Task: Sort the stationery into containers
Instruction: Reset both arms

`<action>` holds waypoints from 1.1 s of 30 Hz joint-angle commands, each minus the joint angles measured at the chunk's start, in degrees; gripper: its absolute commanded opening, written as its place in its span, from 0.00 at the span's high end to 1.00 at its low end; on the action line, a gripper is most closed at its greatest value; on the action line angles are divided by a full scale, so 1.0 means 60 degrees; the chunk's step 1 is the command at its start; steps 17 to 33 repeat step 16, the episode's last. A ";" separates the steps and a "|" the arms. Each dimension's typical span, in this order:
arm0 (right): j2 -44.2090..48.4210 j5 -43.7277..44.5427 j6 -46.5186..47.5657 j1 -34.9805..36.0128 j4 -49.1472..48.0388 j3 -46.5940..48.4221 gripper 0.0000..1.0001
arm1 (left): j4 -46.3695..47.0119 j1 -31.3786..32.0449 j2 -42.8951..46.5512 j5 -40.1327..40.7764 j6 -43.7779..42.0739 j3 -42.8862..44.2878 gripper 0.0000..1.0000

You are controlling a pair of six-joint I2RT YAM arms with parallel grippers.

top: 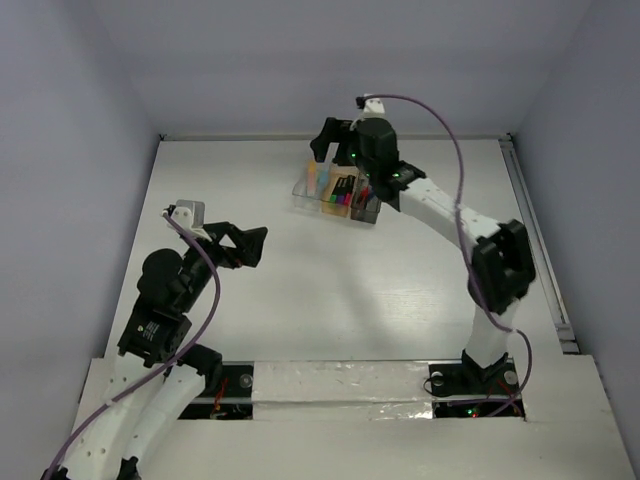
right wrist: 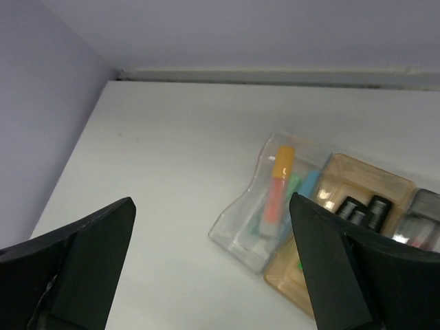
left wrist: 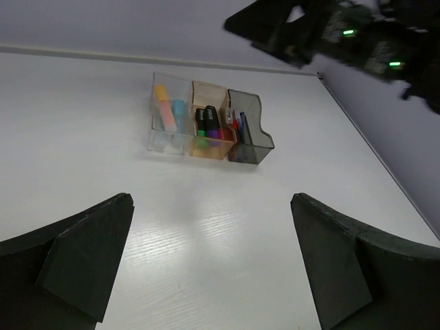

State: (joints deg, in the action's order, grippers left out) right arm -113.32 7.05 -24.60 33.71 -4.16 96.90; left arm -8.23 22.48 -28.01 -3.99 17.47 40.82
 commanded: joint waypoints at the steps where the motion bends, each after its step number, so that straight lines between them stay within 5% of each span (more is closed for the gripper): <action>1: 0.2855 0.0084 0.0642 0.0021 -0.0902 -0.1468 0.00 | 0.0800 -0.0070 -0.0034 -0.0316 0.0105 0.0111 0.01; 10: 1.0729 0.1723 0.1434 0.0021 -0.1633 -0.6314 0.00 | 0.1049 -0.0070 -0.0780 -0.0551 -0.0509 0.2948 0.01; 14: 1.2568 0.2457 0.1303 0.0021 -0.1870 -0.7680 0.00 | 0.1342 -0.0070 -0.0782 -0.0668 -0.0408 0.2999 0.01; 33: 1.2690 0.2794 0.1273 0.0021 -0.1608 -0.7801 0.00 | 0.1780 -0.0070 -0.0635 -0.0420 -0.0204 0.2705 0.01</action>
